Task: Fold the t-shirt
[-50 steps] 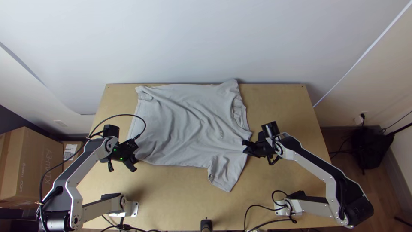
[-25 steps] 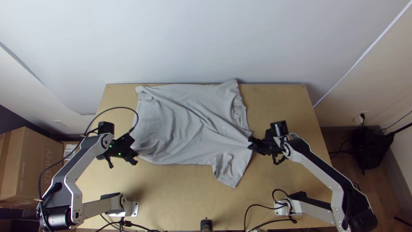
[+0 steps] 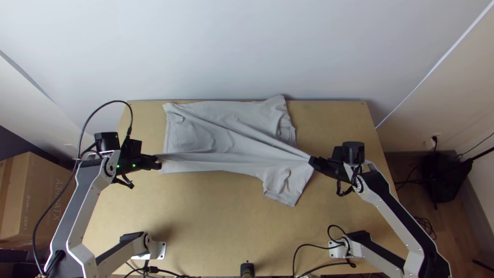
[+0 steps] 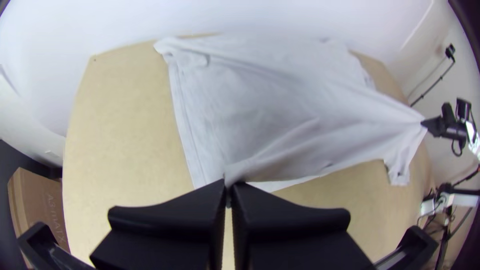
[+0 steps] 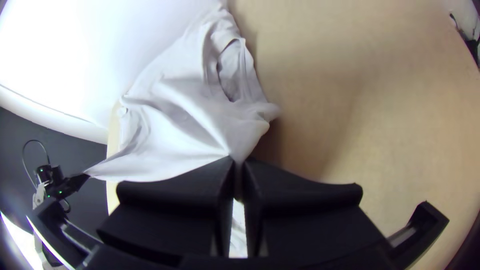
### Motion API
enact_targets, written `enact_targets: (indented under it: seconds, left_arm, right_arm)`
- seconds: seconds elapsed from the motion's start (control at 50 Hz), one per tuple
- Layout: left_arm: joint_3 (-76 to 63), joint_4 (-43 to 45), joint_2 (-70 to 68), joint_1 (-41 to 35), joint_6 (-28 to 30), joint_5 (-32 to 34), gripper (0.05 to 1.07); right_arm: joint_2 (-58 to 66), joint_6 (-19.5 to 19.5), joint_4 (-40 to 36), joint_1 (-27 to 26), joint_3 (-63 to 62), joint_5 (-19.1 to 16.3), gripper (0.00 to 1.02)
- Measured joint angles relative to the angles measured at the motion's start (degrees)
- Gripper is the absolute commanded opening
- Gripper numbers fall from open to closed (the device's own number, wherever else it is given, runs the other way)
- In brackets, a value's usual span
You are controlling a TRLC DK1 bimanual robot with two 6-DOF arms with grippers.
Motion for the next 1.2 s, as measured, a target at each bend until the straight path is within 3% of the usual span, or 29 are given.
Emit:
enact_targets:
  seconds: [0.22,0.4,0.6,0.86,1.2]
  left_arm:
    - [9.9,-0.02,-1.7,-1.31,-11.54,-1.14,0.08]
    - [23.17,0.61,-0.37,-2.69,-18.1,-8.35,0.08]
    - [40.89,0.83,7.43,-2.99,-19.76,-11.98,0.08]
    - [62.82,1.09,17.77,-3.02,-19.8,-14.1,0.08]
    - [71.08,8.31,12.57,-2.82,-20.22,-17.27,0.08]
  right_arm:
    - [0.33,-5.9,-1.31,-1.81,11.65,3.85,0.02]
    - [3.54,-9.55,-3.45,-1.79,28.92,6.08,0.02]
    - [9.66,-12.96,-4.57,-1.77,48.06,8.39,0.02]
    - [16.63,-16.17,-4.87,-1.68,62.53,10.34,0.02]
    - [13.53,-16.79,-0.52,0.55,77.85,12.02,0.02]
